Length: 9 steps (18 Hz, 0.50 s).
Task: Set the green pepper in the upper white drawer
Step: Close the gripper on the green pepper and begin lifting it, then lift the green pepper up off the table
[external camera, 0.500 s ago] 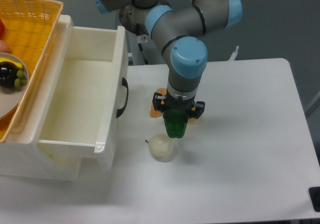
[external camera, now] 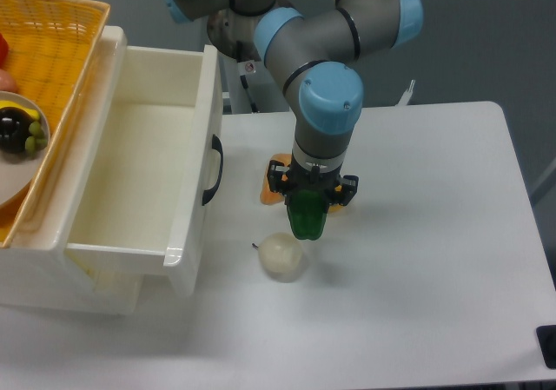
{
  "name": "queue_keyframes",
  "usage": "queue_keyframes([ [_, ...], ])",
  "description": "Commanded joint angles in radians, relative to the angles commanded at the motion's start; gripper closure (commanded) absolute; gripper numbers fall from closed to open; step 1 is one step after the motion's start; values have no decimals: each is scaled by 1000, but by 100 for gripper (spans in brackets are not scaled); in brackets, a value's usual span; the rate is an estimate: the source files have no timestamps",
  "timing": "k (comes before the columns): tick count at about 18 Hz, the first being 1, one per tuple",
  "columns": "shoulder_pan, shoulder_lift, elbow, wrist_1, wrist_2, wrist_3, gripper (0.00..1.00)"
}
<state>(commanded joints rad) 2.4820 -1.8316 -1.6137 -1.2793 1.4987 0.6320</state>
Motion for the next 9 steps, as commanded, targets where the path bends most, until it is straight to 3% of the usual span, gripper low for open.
queue_keyframes([
  [9,28,83,3,-72,-78,-5,51],
])
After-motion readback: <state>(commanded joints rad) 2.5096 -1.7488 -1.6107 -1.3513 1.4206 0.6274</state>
